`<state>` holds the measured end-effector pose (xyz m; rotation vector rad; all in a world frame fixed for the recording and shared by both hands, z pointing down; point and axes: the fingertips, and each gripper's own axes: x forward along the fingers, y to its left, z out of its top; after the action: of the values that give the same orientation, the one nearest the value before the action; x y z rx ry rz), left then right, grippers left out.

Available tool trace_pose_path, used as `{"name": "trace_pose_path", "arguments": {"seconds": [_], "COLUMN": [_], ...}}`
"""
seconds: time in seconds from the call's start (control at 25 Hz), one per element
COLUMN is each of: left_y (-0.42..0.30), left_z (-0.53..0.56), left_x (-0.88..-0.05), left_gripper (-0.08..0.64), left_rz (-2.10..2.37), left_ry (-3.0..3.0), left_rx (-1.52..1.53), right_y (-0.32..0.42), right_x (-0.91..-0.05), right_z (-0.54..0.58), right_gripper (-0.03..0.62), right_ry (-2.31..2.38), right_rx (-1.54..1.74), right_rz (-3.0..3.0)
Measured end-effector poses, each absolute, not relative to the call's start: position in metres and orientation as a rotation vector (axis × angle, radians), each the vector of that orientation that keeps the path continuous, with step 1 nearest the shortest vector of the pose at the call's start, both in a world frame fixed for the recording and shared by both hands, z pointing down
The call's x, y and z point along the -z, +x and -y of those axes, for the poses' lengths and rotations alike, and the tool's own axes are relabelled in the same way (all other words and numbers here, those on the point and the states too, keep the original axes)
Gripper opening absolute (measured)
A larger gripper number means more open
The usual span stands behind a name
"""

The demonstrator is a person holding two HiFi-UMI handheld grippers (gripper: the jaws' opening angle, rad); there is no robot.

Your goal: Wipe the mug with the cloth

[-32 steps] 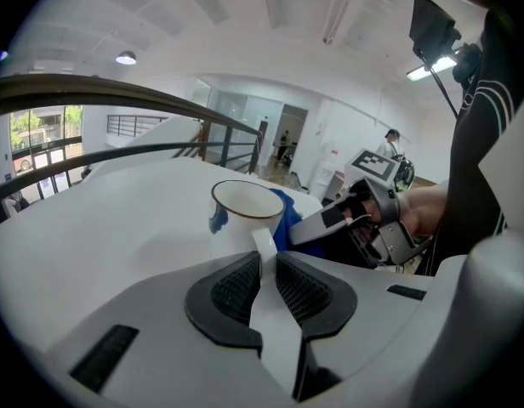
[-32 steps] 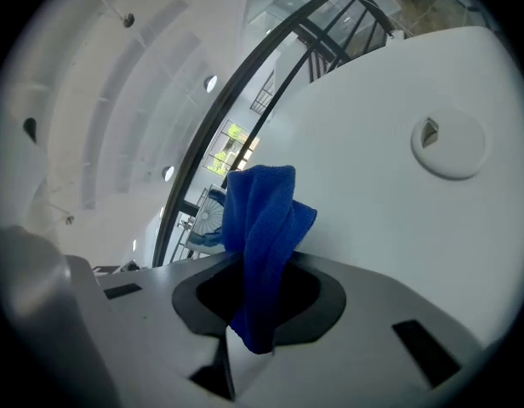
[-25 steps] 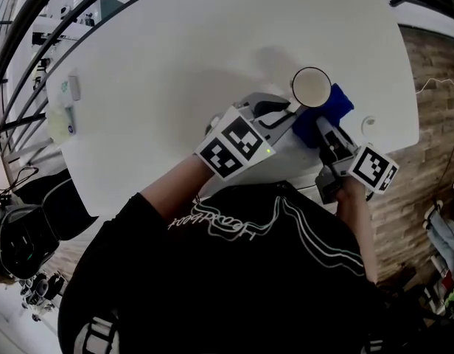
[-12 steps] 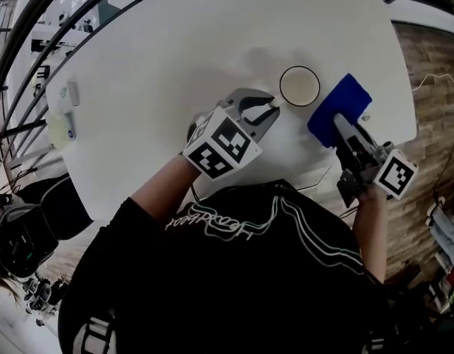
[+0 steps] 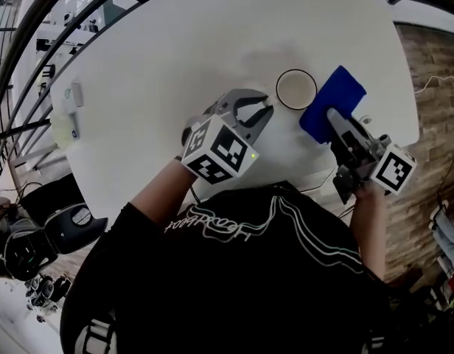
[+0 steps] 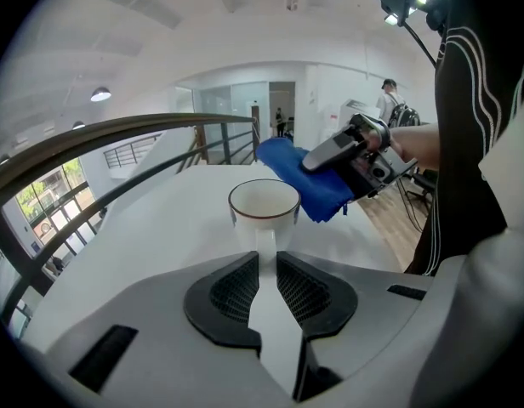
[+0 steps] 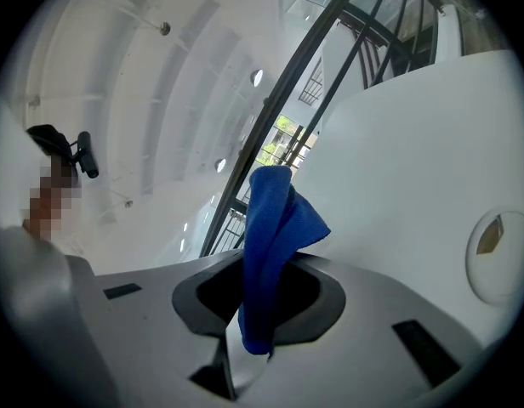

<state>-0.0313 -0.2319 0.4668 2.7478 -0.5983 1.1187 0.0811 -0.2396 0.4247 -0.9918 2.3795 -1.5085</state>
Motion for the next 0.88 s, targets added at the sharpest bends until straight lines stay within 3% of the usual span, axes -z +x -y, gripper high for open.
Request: {"name": "trace_pose_path", "arguments": {"seconds": [0.88], "left_y": [-0.023], "left_z": [0.245], "left_x": [-0.466], "left_gripper": [0.069], "left_rz": [0.694], "left_ry": [2.702], "left_rx": [-1.125], "right_y": [0.086], "right_x": [-0.494], "right_z": [0.251], "right_gripper": [0.064], "right_ry": [-1.137], "right_rx": [1.766], "right_rz": [-2.715]}}
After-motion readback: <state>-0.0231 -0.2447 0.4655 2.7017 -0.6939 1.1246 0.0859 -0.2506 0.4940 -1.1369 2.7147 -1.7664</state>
